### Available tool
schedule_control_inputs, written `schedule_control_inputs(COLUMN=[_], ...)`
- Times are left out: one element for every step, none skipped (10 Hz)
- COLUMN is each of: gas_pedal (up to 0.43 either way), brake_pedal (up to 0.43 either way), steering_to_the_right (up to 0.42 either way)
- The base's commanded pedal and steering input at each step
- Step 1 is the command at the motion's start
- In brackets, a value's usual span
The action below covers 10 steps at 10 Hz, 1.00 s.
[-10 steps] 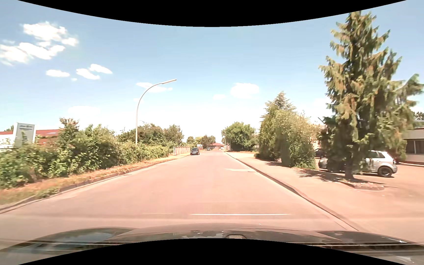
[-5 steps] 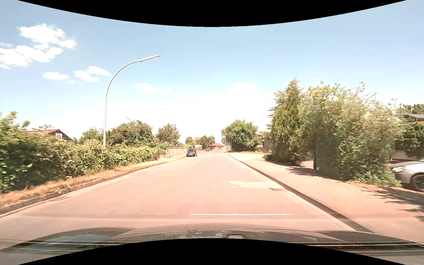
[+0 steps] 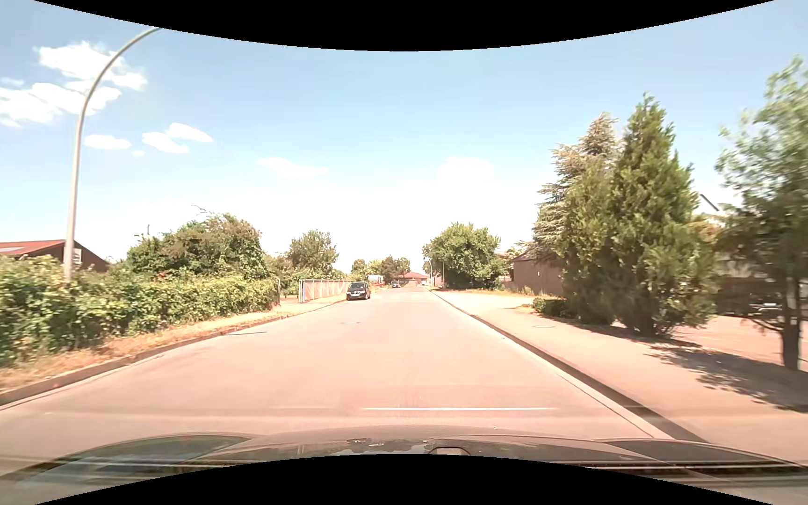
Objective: Follow the waypoints while adhering to traffic rules and regulations
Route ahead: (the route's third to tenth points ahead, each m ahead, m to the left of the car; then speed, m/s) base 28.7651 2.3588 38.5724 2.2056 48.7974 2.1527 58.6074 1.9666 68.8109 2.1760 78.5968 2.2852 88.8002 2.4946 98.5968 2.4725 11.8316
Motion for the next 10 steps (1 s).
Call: schedule_control_inputs(gas_pedal=[0.15, 0.15, 0.15, 0.15, 0.15, 0.15, 0.15, 0.15, 0.15, 0.15], brake_pedal=[0.0, 0.0, 0.0, 0.0, 0.0, 0.0, 0.0, 0.0, 0.0, 0.0], steering_to_the_right=[-0.007, -0.008, -0.008, -0.008, -0.005, -0.005, -0.005, -0.005, -0.001, 0.001])
